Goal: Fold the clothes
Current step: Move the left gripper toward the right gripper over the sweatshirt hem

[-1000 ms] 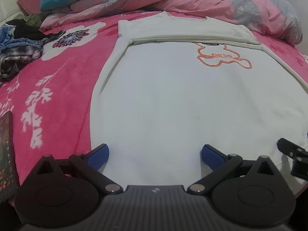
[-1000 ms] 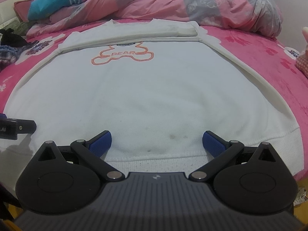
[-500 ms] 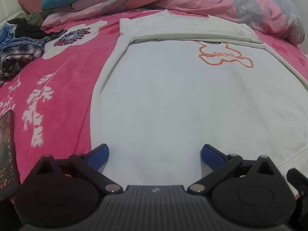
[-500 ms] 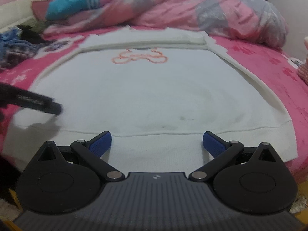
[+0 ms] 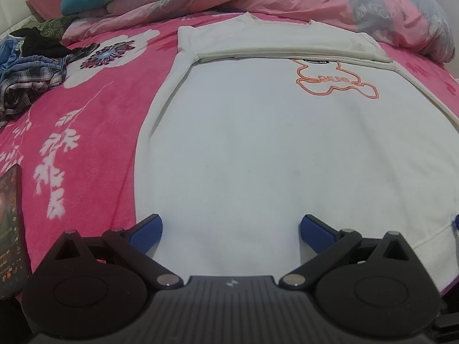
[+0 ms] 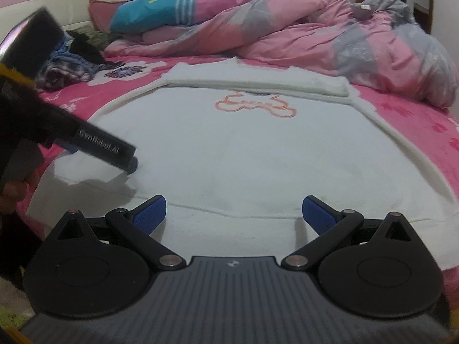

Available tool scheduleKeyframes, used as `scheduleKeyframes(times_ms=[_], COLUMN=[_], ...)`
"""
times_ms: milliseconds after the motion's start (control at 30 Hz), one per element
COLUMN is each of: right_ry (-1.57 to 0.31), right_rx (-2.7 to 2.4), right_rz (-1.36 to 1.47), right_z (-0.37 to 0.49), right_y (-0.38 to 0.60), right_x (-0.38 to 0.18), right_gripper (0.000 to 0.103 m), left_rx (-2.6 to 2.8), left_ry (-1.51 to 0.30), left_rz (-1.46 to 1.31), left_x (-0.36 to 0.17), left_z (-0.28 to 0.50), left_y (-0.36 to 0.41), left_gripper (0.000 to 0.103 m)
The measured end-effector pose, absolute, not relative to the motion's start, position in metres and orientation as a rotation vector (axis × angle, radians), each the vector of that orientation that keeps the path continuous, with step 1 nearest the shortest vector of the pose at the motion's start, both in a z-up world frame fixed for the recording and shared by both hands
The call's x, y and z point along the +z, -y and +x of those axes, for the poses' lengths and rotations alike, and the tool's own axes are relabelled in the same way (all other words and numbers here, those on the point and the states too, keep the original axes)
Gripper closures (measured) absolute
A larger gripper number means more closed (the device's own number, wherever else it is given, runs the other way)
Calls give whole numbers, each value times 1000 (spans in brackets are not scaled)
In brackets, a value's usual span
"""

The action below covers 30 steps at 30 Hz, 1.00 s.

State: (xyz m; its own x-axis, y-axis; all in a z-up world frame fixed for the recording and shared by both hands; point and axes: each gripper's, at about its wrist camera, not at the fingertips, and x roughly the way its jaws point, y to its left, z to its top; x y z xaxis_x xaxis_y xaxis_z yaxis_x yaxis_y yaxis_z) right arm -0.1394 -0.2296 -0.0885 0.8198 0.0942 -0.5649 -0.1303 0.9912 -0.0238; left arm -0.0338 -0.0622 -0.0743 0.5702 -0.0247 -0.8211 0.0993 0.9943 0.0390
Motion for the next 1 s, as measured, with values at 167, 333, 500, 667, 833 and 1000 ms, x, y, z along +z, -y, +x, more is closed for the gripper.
scheduleKeyframes(times_ms=[167, 333, 500, 667, 833, 1000], right_ry=[-602, -607, -616, -621, -625, -626], right_rx=[116, 128, 131, 134, 138, 142], right_rz=[-73, -57, -67, -69, -72, -78], right_z=[-138, -137, -136, -135, -135, -134], right_y=[224, 228, 226, 227, 228, 228], right_x=[-99, -101, -102, -101, -101, -101], right_gripper=[1, 1, 1, 1, 1, 1], left_rx=[-69, -62, -82, -124, -189, -184], left_ry=[-951, -942, -932, -882, -798, -771], left_rz=[94, 97, 100, 96, 86, 80], left_x=[-75, -76, -73, -61, -49, -48], left_z=[-35, -36, -40, -60, -97, -130], left_y=[63, 65, 61, 51, 22, -8], left_gripper=[0, 0, 0, 0, 0, 0])
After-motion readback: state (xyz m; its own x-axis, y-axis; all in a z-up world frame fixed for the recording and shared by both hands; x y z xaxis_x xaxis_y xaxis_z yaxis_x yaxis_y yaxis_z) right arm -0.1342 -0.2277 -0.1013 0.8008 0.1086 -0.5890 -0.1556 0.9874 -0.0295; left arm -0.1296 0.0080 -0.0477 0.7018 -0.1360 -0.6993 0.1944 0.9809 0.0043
